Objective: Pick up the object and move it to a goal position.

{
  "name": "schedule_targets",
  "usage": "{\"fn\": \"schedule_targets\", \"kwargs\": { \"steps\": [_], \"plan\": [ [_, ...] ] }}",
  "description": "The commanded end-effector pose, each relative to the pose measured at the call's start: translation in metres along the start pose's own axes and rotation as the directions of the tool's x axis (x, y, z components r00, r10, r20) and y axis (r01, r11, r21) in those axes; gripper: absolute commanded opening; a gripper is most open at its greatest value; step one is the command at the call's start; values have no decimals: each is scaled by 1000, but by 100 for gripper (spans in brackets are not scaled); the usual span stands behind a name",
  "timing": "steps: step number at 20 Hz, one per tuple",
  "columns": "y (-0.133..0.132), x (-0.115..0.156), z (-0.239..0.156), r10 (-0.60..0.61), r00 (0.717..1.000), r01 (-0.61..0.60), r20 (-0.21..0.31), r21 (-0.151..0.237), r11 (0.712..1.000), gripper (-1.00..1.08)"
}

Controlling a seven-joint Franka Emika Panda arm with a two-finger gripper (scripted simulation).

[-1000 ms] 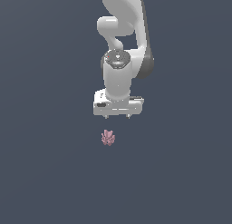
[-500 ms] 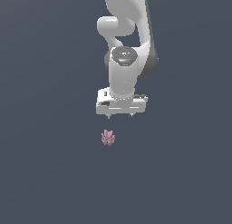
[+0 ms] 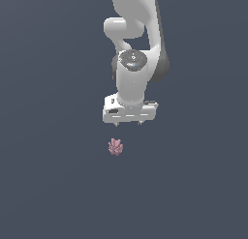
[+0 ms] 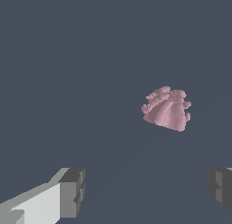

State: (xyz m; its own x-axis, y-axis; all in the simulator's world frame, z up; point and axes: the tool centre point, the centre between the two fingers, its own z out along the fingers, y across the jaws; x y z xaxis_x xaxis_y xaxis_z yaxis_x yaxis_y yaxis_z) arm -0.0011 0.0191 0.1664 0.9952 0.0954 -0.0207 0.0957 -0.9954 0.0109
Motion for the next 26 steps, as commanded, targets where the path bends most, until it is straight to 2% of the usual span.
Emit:
{"fn": "schedule_targets", "kwargs": {
  "steps": [1, 8, 13, 19, 26],
  "plan": [
    [1, 1, 1, -25, 1000, 25, 0, -1, 1000, 100],
    [7, 6, 7, -141, 990, 141, 0, -3, 990, 100],
    [12, 10, 14, -259, 966, 259, 1, -5, 966, 100],
    [19, 16, 22, -405, 915, 405, 1, -6, 915, 100],
    [28, 23, 32, -561, 828, 561, 1, -7, 827, 100]
  ]
}}
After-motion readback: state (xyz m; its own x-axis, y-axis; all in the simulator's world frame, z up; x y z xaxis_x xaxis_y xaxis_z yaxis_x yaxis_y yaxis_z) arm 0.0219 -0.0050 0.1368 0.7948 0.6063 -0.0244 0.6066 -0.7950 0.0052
